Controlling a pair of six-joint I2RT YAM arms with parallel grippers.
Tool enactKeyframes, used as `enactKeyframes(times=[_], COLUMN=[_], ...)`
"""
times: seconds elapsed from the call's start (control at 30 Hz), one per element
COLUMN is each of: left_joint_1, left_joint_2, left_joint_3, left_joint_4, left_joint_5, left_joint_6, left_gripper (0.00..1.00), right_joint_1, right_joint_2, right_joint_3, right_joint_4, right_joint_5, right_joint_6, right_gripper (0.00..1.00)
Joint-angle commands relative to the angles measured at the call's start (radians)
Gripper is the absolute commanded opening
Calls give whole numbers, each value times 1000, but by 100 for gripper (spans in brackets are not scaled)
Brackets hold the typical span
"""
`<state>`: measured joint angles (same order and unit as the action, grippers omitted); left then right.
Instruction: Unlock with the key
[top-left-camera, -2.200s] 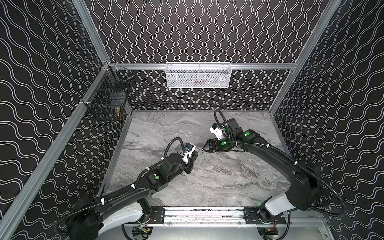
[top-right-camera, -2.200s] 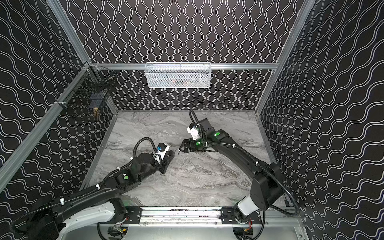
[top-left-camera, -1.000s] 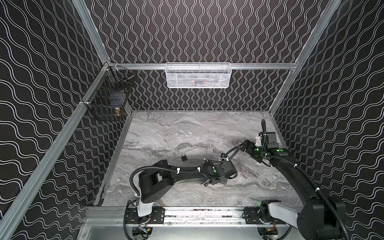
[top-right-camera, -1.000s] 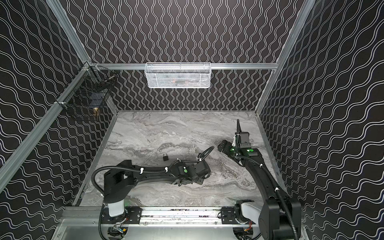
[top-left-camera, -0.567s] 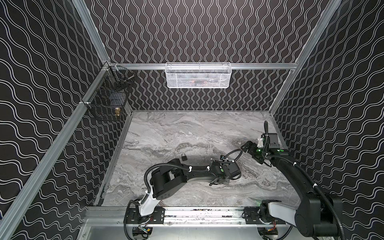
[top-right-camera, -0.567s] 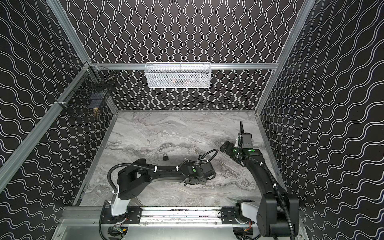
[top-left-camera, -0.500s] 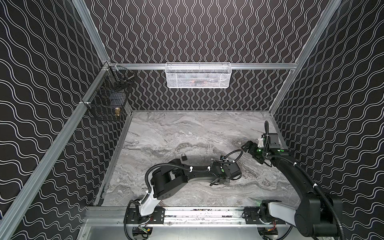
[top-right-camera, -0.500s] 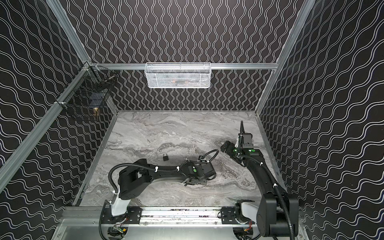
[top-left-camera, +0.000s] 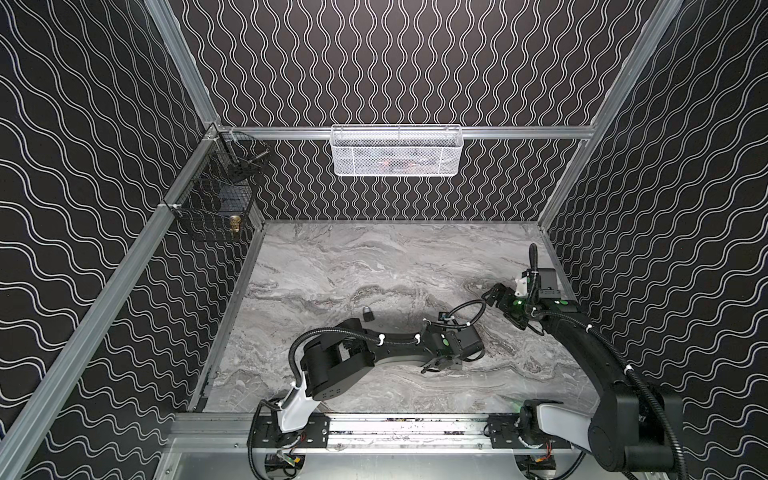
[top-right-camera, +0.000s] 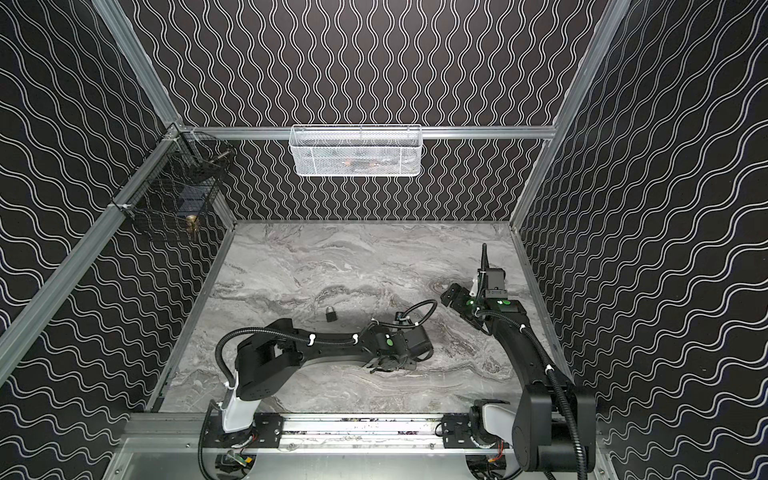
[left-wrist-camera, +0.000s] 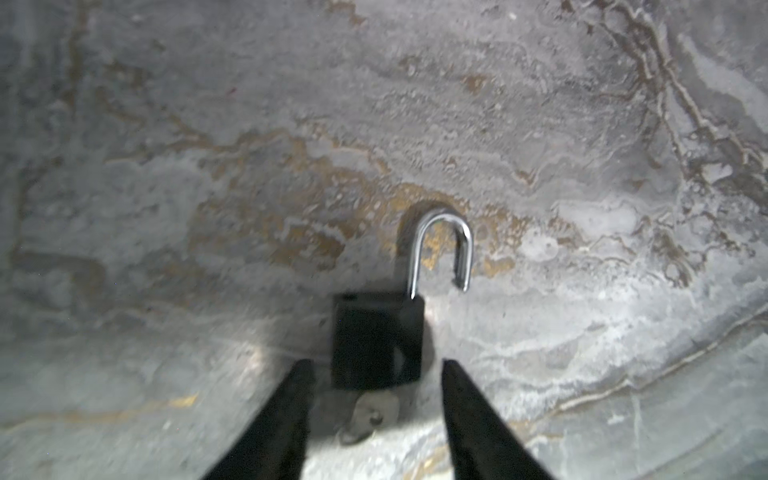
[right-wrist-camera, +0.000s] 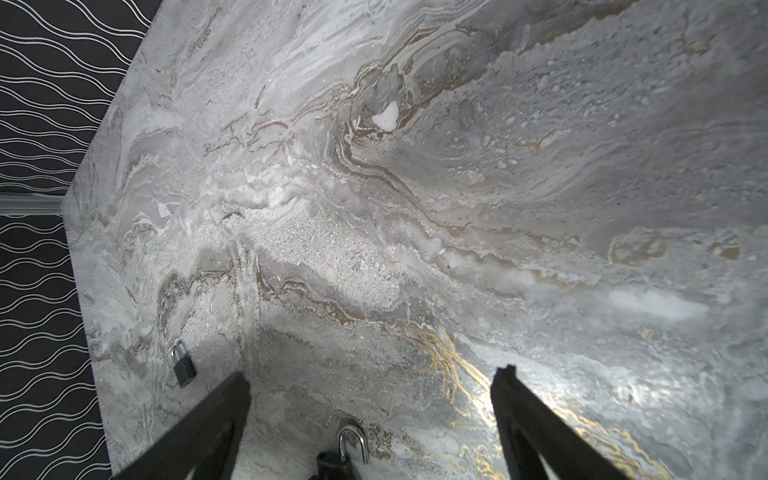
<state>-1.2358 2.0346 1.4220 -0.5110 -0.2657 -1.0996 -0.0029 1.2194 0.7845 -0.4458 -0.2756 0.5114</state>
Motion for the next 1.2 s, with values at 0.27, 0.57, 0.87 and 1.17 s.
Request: enactKeyframes(times=[0.27,0.57,0.87,1.17], left_joint_1=[80,222,375,532], left_joint_2=[-374,-668,-886,-1006], left_joint_3=[-167,-283,-396,-439], left_joint_4=[47,-35,-133,-235], left_joint_5=[-133,-130,-123,-123], left_joint_6=[36,253,363,394], left_gripper=[71,90,98,99], right_joint_1=[68,370,692,910], right_joint_2=[-9,64,224,485], right_joint_3=[100,194,285,476], right_joint_4=[-66,-87,-34,-6], right_joint_5=[9,165,276,331], right_joint_6=[-3,91,188,160], right_gripper=[92,91,89,84])
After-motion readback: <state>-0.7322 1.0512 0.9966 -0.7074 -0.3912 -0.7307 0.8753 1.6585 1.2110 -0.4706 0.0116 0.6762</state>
